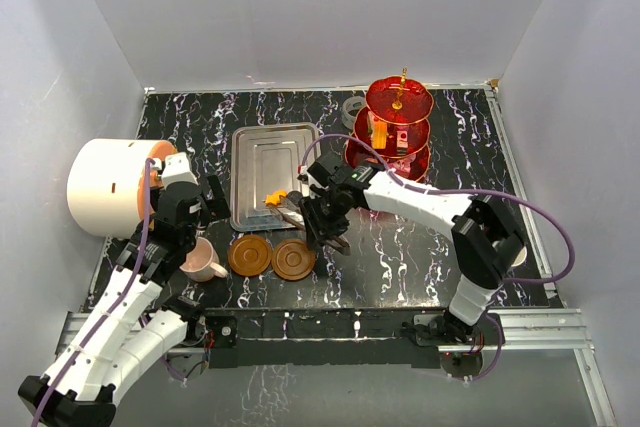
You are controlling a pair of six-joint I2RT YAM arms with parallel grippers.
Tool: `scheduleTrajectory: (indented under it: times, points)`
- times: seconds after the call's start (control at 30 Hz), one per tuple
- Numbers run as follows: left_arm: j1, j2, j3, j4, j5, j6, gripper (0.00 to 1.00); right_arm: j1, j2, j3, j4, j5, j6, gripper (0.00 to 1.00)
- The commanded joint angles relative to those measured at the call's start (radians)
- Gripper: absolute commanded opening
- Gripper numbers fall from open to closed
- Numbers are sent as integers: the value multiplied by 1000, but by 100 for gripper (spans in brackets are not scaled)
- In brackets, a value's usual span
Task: Serve the afternoon tea
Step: Pick up the desert from the tray.
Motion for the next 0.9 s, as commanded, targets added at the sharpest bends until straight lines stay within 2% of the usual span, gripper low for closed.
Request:
scheduleTrajectory:
  times: [0.0,0.27,0.6,0.87]
  points:
    - [-1,-13,17,-5,-25,8,99,8,13,22,103,-18,39,36]
    - [0,1,17,-6,-18,10,99,7,64,-4,160,-17,83,37]
    - [0,-6,19,-12,-16,7,99,6,96,23,117,66,84,40]
    - [0,-10,17,-11,-14,8,99,5,173,82,156,31,94,42]
